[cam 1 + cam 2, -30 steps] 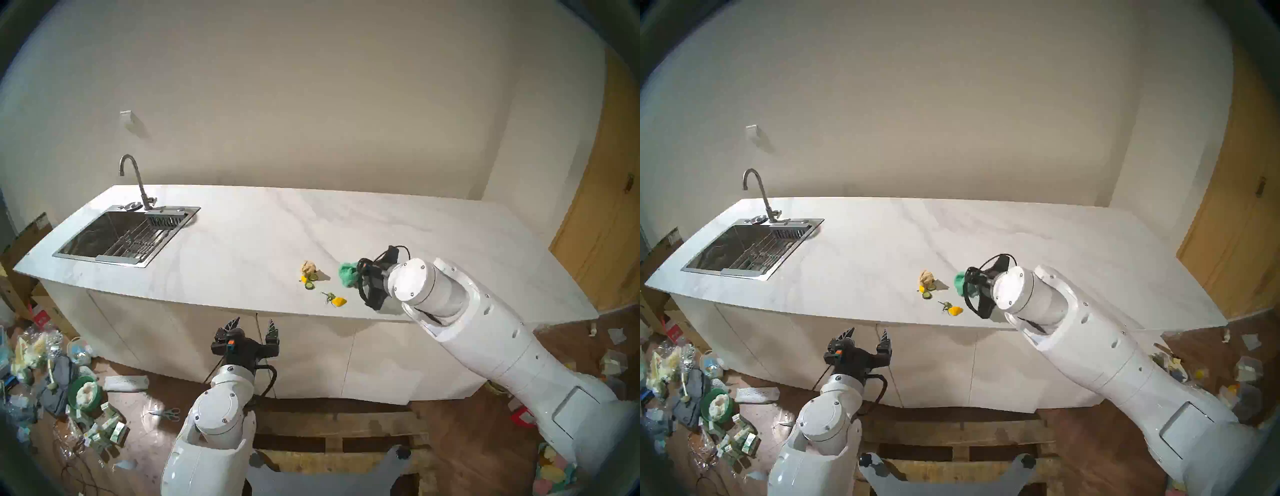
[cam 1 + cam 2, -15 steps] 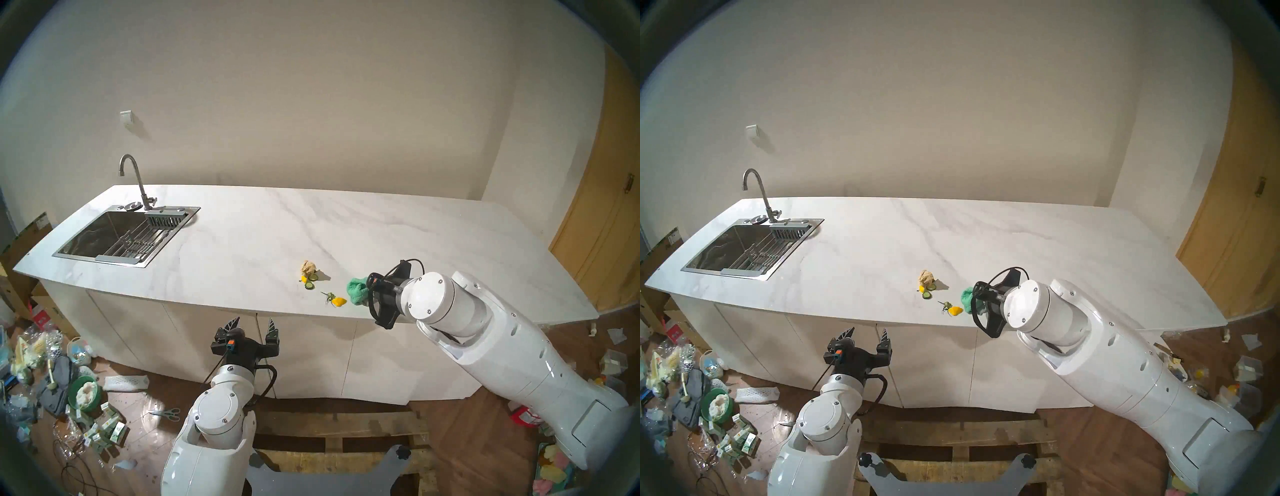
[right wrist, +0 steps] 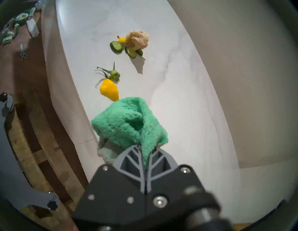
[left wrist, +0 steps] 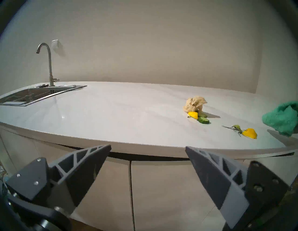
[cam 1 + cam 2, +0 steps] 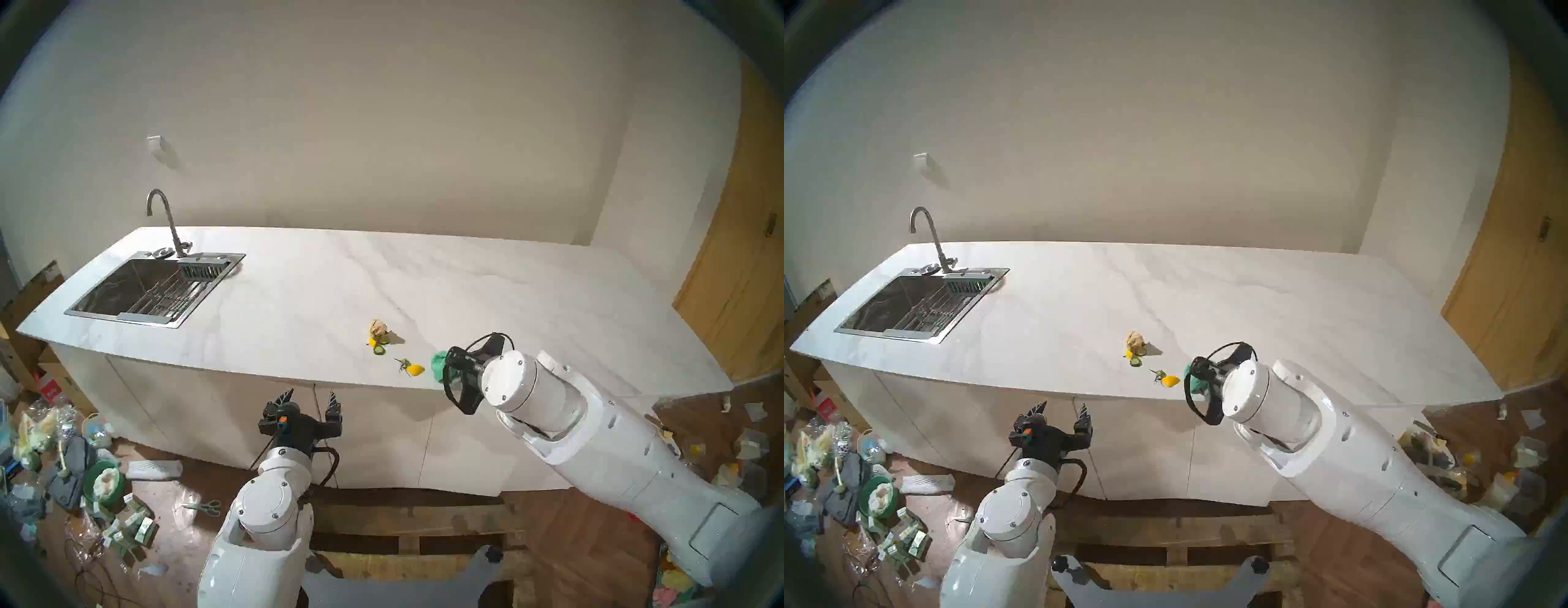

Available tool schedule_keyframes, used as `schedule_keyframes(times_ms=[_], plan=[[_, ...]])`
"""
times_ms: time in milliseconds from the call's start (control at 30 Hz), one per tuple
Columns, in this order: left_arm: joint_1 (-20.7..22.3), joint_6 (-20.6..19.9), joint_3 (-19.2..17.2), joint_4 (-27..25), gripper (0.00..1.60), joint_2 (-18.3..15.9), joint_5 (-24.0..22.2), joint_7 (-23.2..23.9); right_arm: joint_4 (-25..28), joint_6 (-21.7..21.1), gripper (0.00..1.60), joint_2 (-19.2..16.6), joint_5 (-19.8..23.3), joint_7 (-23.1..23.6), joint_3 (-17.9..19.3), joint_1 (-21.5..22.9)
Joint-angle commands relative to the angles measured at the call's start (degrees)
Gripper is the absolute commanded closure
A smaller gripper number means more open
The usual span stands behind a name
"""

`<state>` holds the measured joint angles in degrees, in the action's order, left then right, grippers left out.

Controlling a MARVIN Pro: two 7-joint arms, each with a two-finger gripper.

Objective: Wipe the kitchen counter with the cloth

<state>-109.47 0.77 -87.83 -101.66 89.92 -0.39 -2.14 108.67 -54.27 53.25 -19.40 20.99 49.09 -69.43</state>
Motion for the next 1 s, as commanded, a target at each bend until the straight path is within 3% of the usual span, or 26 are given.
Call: schedule_keyframes(times_ms=[0, 400, 567, 967], plan=[[0.3, 0.3, 0.1, -1.6, 0.0, -0.1, -0.1, 0.3, -1.9, -0.7, 1.6, 4.0, -2.8, -1.7, -2.5, 3.2], [0.3, 0.3, 0.1, -1.6, 0.0, -0.1, -0.1, 0.3, -5.8, -0.7, 1.6, 8.0, -3.7, -1.7, -4.5, 5.7], [0.3, 0.3, 0.1, -1.6, 0.0, -0.1, -0.1, 0.3, -8.2, -0.7, 1.6, 11.3, -4.3, -1.8, -5.3, 6.3], [0.4, 0.4, 0.1, -1.3, 0.0, 0.0, 0.0, 0.2, -19.4, -0.7, 1.6, 18.4, -4.5, -7.1, -13.4, 11.1]])
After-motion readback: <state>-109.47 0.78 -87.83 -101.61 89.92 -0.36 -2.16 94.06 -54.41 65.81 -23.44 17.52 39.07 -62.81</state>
